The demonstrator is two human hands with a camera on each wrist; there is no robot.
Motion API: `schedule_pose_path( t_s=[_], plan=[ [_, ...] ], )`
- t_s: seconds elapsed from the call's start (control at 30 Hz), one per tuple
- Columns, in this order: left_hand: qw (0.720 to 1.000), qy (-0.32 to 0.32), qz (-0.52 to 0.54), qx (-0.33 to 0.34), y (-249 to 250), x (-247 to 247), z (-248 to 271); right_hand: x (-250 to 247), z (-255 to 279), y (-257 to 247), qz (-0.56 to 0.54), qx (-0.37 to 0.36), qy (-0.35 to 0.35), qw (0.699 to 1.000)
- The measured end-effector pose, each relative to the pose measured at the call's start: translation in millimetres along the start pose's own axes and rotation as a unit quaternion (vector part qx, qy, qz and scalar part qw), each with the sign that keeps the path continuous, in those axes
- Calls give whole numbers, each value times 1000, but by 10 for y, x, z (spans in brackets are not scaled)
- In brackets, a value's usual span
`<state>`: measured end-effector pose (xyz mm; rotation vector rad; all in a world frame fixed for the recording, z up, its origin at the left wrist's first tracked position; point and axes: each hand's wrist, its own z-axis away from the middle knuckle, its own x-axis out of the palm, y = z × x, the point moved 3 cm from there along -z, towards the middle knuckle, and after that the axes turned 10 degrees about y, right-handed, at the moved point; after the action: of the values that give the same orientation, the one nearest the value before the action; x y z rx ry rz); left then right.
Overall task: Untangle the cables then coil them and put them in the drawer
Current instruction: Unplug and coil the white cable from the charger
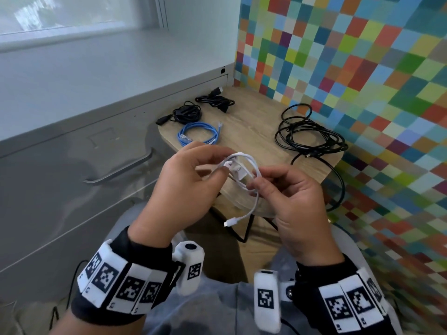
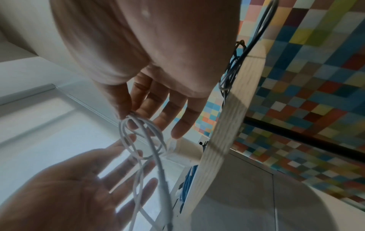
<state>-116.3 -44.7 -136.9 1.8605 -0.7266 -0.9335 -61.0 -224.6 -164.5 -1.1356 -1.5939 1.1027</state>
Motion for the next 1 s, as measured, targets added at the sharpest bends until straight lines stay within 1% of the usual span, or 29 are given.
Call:
schedule_pose_path(
  t_s=[0.13,0.23,0.27,0.3,0.33,0.4,0.43,0.47,0.5,0.53,0.57,0.6,0.63,0.67,0.7,0.77,0.8,0.83,0.87,0.9,0.97,1.0],
  plan=[
    [998,-8,-4,59,46,-45,6,-33,-7,8,14,-13,-2,1000],
    [996,-27,-29,77,40,-34,-14,-26,-7,16,33,-24,-5,999],
    [995,-24,-43,82,30,-25,-17,-28,-11,19,39,-23,-4,999],
    [995,-3,-49,86,16,-23,-22,-31,-17,16,41,-19,-1,999],
    [995,32,-40,80,-7,-25,-25,-39,-24,18,40,-12,2,999],
    [994,104,17,34,-76,-38,-35,-54,-38,30,29,10,4,1000],
    [991,114,65,-1,-91,-33,-42,-62,-41,36,19,21,6,1000],
    [985,98,132,-44,-100,-23,-43,-71,-44,43,8,30,9,999],
    [973,66,202,-91,-98,-16,-42,-83,-46,53,1,36,11,999],
    [961,27,245,-125,-97,-17,-42,-97,-48,61,1,38,11,999],
    [962,-17,234,-136,-88,-28,-44,-109,-48,65,4,37,10,999],
    [974,-63,180,-123,-82,-36,-37,-119,-45,67,9,33,6,999],
    [984,-93,112,-98,-79,-37,-31,-121,-40,62,12,30,1,999],
    [990,-97,65,-74,-63,-33,-30,-118,-37,53,12,29,-3,999],
    [994,-68,55,-60,-54,-37,-40,-111,-36,49,6,35,-6,999],
    [991,27,117,-56,-73,-69,-64,-103,-42,61,-35,64,1,997],
    [983,67,161,-61,-97,-88,-81,-103,-48,69,-64,82,11,995],
    [974,92,197,-69,-106,-96,-95,-102,-51,73,-89,99,22,991],
    [966,99,225,-76,-106,-91,-99,-101,-54,77,-105,113,30,988],
    [959,87,255,-84,-91,-82,-95,-99,-54,75,-112,122,35,986],
    [944,45,309,-109,-62,-68,-75,-104,-59,76,-114,131,46,984],
    [944,23,309,-114,-38,-74,-62,-119,-65,81,-114,133,53,983]
  ],
)
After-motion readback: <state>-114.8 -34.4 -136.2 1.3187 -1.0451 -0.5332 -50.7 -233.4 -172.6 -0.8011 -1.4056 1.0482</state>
